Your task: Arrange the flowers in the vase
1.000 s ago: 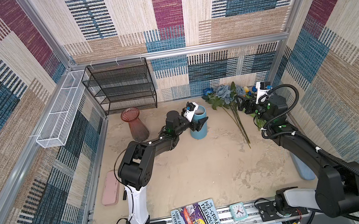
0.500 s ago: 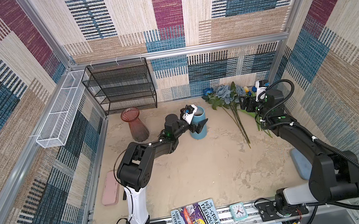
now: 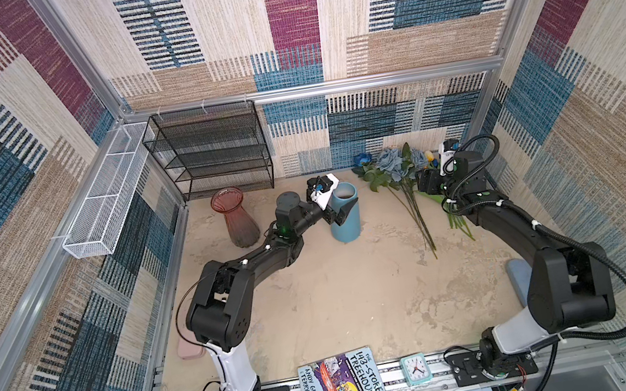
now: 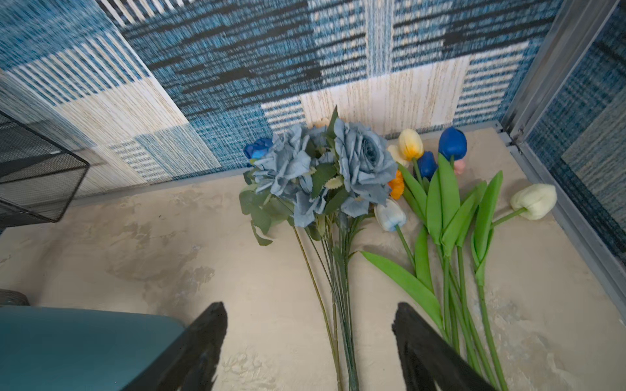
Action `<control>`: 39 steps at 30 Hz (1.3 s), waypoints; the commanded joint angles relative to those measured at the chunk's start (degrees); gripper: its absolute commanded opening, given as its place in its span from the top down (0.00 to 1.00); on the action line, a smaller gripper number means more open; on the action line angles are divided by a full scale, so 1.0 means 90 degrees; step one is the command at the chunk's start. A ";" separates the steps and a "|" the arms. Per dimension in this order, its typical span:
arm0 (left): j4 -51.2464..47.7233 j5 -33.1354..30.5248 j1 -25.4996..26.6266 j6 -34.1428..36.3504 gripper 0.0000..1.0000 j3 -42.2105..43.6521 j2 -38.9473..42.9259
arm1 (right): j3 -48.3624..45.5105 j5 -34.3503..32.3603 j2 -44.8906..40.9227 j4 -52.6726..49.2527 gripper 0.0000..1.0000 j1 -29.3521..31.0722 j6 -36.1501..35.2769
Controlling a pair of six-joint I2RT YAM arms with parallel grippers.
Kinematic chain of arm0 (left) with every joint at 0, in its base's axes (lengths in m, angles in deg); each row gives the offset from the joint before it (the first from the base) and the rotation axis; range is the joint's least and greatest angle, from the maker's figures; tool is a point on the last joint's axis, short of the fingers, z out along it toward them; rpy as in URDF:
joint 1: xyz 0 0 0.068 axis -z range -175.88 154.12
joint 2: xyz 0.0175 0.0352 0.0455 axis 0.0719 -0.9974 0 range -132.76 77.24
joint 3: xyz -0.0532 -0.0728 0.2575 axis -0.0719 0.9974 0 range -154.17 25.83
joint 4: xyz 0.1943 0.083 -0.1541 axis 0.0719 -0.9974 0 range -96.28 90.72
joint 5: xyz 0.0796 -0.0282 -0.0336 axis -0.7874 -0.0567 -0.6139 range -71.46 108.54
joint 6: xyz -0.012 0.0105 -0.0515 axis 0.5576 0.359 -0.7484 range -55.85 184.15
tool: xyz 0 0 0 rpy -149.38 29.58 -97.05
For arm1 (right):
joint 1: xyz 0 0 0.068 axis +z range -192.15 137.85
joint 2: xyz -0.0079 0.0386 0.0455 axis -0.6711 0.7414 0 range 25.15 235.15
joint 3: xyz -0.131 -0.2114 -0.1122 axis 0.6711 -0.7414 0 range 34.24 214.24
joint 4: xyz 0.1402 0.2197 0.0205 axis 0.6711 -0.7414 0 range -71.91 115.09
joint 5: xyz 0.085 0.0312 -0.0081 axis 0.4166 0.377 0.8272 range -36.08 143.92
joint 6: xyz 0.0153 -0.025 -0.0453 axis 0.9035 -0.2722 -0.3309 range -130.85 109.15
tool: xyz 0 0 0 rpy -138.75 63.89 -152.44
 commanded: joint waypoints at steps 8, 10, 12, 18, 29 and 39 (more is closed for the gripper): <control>-0.0866 -0.0290 0.0328 0.0094 0.00 0.1290 0.2792 | 0.0928 0.0022 0.1703 -0.0750 0.48 -0.0129 -0.0373; -0.0844 -0.0500 0.0562 -0.0082 0.00 0.1794 0.3238 | 0.1166 0.0023 0.2087 -0.0911 0.52 -0.0138 -0.0422; -0.0535 -0.0597 0.0790 -0.0406 0.00 0.2422 0.3523 | 0.1323 0.0074 0.2392 -0.0944 0.55 -0.0169 -0.0473; -0.0118 -0.0974 0.1099 -0.1001 0.00 0.3668 0.3908 | 0.1705 0.0393 0.2952 -0.1099 0.55 -0.0168 -0.0552; -0.0080 -0.1077 0.1128 -0.1090 0.00 0.3963 0.3806 | 0.2154 0.0293 0.3672 -0.1520 0.65 -0.0167 -0.0676; -0.0044 -0.1005 0.1126 -0.1091 0.00 0.3904 0.3726 | 0.1894 0.0674 0.2943 -0.1472 0.69 -0.0167 -0.0499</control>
